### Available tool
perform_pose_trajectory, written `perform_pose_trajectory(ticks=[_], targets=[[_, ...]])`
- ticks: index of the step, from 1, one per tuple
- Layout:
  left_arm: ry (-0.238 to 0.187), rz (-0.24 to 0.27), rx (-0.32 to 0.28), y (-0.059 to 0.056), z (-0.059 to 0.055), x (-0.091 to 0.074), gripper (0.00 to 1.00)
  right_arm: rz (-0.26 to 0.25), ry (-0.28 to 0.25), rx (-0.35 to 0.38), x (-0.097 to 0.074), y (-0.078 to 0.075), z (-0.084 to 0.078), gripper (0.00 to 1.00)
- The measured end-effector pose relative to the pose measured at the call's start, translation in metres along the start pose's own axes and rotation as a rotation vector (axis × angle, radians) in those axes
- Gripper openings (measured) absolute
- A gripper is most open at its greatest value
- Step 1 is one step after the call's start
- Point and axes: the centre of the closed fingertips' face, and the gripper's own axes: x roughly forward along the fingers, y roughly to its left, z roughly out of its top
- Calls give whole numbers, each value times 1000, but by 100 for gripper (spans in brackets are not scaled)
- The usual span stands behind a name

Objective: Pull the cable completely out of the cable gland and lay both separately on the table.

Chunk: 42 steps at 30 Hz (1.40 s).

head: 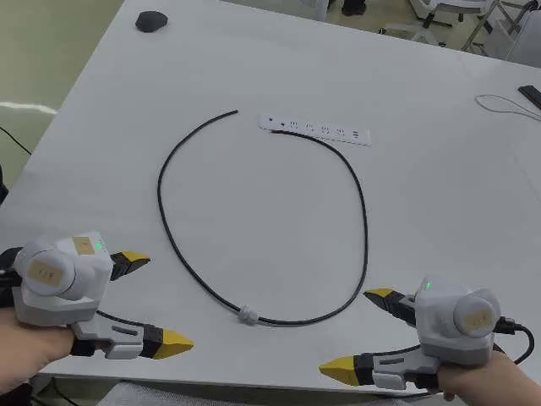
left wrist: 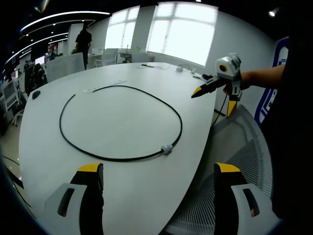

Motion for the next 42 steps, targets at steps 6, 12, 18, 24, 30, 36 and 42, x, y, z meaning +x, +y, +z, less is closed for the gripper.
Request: perform_pose_trajectory(ticks=[6, 12, 18, 24, 30, 36, 42], targets=[[23, 1, 19, -1, -6, 1, 85, 12, 5, -17, 8, 0, 5, 88], [26, -4, 15, -2, -6, 2, 86, 14, 10, -39, 16, 2, 10, 87], [14, -4, 6, -2, -6, 3, 87, 20, 44, -74, 29, -2, 13, 85], [17, 1, 17, -3, -6, 4, 89, 18, 51, -85, 42, -6, 26, 82], [25, -6, 10, -7, -13, 9, 89, 16, 48, -82, 55, -8, 37, 78], [29, -5, 8, -8, -15, 9, 89, 40, 91, -105, 69, -4, 36, 69], [34, -1, 0, -7, -20, 9, 88, 49, 134, -115, 84, -3, 32, 58]])
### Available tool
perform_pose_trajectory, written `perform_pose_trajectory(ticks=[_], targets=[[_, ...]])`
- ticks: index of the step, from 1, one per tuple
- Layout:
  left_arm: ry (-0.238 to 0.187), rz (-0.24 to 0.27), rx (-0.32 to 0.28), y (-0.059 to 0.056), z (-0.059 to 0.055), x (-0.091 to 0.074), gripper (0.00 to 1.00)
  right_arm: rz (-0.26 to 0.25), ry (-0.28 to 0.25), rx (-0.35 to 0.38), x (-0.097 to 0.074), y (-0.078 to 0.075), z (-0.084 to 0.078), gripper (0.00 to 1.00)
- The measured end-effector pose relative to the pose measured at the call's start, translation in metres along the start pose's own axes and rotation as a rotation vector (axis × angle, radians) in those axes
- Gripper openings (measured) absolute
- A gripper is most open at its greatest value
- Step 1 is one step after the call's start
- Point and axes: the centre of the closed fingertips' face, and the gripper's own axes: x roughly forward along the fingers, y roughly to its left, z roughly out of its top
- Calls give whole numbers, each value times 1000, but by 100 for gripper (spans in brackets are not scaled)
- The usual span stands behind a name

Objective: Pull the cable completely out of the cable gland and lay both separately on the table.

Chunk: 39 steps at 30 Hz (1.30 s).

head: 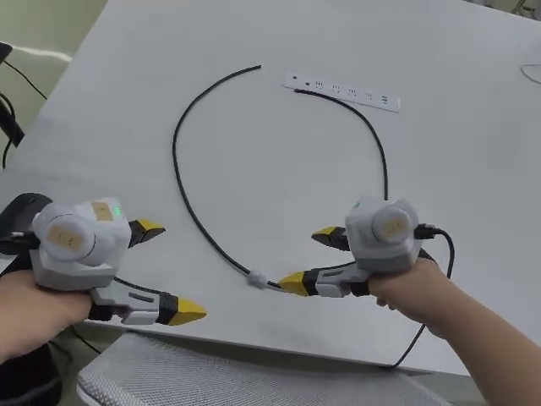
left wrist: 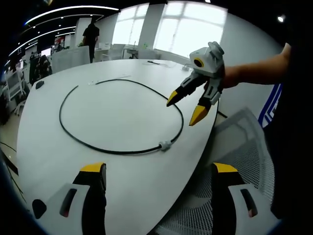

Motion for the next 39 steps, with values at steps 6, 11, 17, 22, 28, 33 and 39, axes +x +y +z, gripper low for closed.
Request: perform_pose_trajectory(ticks=[6, 11, 17, 22, 28, 33, 39], targets=[[13, -5, -5, -3, -7, 1, 88, 26, 49, -19, 17, 5, -4, 49], [18, -1, -10, -2, -12, 0, 88, 46, 106, -52, 31, 12, -10, 43], [18, 3, -20, 1, -15, -2, 87, 62, 137, -64, 41, 16, -15, 37], [28, 0, -21, 2, -19, -2, 87, 70, 159, -64, 49, 16, -20, 32], [36, -6, -26, 0, -23, 0, 86, 81, 182, -54, 58, 14, -28, 29], [39, -9, -33, 1, -24, 0, 86, 91, 203, -64, 62, 16, -32, 25], [46, -15, -42, 2, -28, 2, 86, 102, 214, -89, 66, 19, -33, 21]])
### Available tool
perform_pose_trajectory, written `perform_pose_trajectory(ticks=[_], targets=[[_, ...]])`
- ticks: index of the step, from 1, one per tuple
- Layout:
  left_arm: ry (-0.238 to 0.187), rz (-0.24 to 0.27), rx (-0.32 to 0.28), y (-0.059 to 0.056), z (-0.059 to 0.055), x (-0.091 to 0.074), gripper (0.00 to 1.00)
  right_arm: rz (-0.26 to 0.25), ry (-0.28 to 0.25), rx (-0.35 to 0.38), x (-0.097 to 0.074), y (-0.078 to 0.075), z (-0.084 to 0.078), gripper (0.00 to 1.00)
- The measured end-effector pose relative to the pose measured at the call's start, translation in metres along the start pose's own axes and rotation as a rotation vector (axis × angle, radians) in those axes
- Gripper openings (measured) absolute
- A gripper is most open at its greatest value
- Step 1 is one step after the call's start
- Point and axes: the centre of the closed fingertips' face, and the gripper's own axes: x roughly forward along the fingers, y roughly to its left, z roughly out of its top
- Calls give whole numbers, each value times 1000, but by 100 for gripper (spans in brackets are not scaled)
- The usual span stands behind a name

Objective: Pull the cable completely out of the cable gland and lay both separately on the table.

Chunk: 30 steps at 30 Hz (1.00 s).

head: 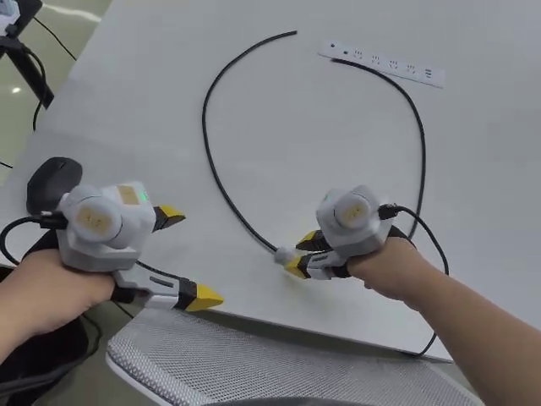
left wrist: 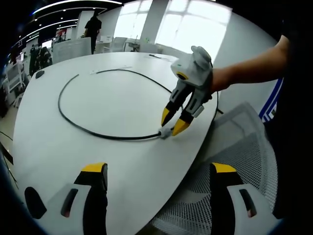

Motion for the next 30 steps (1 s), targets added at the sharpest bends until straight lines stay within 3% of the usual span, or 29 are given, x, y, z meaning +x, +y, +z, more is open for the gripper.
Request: perform_pose_trajectory(ticks=[15, 24, 30], targets=[[-3, 4, -8, -1, -2, -4, 86, 1, 24, -21, 6, 2, -3, 9], [5, 7, -10, -2, -7, -7, 85, -12, 23, -17, 6, 2, -1, 8], [-11, 4, -2, -3, 0, -7, 85, -3, 29, -30, -4, 7, 3, 7]])
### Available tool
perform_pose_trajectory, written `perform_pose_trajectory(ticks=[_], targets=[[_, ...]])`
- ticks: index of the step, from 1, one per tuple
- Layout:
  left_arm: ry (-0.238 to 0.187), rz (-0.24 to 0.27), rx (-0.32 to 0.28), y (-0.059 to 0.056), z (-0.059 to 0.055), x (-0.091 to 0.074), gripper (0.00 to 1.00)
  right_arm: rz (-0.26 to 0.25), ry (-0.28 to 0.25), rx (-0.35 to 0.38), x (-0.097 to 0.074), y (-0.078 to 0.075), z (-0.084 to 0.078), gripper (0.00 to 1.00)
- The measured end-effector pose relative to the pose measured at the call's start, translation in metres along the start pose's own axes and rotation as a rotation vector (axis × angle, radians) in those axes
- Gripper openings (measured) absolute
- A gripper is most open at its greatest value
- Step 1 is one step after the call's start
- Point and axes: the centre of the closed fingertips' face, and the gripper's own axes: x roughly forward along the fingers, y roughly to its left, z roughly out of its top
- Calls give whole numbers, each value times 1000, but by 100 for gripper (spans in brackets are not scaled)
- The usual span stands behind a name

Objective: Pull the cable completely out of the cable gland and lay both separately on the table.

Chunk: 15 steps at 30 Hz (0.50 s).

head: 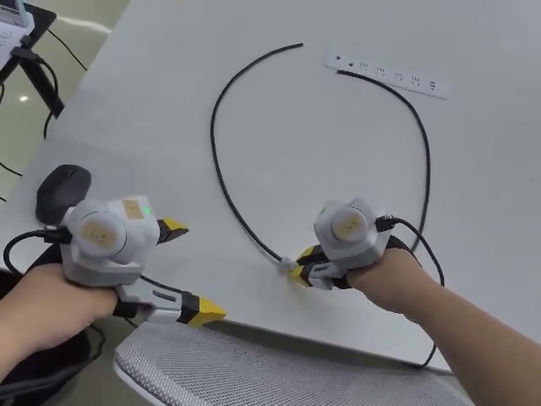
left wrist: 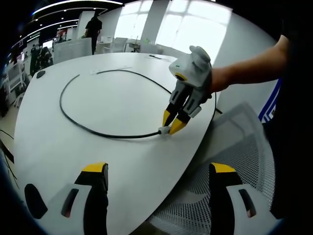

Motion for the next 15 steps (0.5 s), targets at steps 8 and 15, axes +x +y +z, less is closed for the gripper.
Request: perform_pose_trajectory(ticks=[8, 15], targets=[[-40, -22, 29, -6, 25, 5, 84, -2, -28, -10, -29, 6, 11, 7], [-66, -49, 65, -13, 49, 10, 84, -8, -51, -54, -57, 13, 26, 7]])
